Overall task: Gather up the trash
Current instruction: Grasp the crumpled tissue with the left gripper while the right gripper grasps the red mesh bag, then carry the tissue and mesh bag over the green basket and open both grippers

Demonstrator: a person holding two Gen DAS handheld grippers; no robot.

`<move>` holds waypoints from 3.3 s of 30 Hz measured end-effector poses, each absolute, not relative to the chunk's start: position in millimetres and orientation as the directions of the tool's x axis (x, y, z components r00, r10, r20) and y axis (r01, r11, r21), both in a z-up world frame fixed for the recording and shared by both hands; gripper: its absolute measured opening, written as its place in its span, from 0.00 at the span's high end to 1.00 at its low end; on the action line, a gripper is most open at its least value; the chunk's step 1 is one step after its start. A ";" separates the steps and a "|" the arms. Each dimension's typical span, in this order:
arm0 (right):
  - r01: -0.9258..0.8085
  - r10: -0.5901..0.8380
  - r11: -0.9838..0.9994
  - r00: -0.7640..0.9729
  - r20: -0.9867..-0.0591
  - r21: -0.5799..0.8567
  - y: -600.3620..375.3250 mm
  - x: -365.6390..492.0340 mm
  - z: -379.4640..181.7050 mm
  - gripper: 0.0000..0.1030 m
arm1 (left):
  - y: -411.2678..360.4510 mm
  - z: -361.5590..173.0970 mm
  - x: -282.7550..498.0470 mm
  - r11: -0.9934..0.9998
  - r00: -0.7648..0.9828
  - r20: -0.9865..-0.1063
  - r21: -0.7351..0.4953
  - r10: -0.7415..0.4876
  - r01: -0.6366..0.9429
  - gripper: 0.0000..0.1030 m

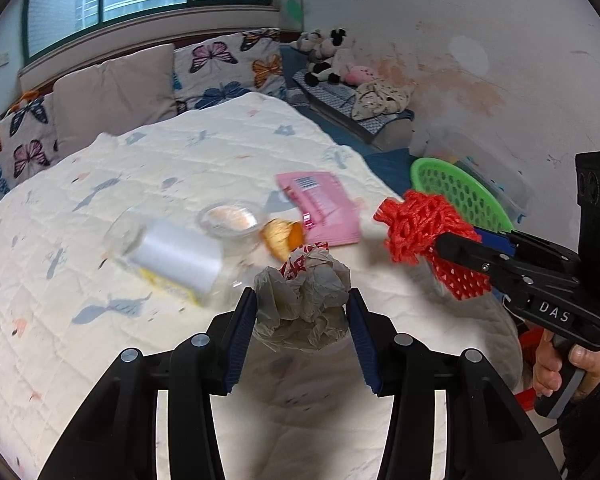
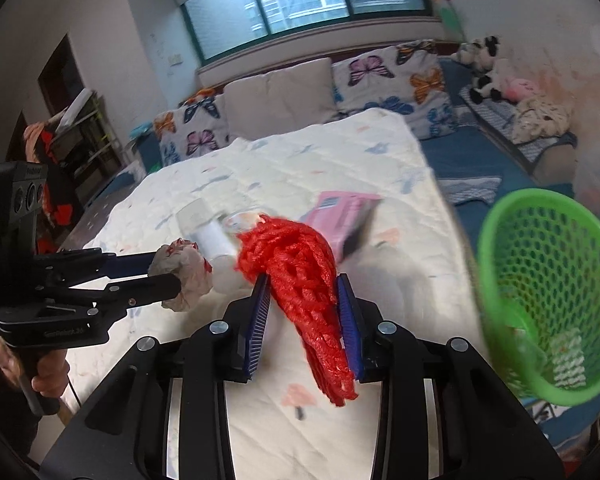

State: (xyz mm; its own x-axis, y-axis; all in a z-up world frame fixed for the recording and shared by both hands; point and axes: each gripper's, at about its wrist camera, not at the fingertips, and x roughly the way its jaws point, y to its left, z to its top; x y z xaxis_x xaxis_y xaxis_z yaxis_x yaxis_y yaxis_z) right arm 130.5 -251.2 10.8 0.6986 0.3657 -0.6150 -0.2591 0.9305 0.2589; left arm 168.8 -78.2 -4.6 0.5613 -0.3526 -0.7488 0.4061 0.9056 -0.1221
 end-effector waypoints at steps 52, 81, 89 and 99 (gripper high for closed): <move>-0.123 0.361 0.900 0.746 -0.560 0.418 -336.8 116.5 30.4 0.68 | -144.7 9.3 184.2 0.857 0.519 -0.745 -0.136 -0.419 0.497 0.56; 0.203 0.062 0.935 0.714 -0.697 0.292 -456.5 112.3 -28.7 0.40 | -285.3 1.0 223.3 0.758 0.407 -0.775 -0.137 -0.483 0.637 0.55; 0.213 0.057 0.928 0.729 -0.682 0.305 -466.7 92.9 -26.8 0.36 | -323.0 -11.2 232.0 0.739 0.361 -0.793 -0.160 -0.491 0.654 0.51; 0.209 0.066 0.924 0.739 -0.671 0.321 -465.8 77.4 -25.0 0.35 | -339.7 -21.1 230.7 0.731 0.344 -0.796 -0.172 -0.498 0.660 0.24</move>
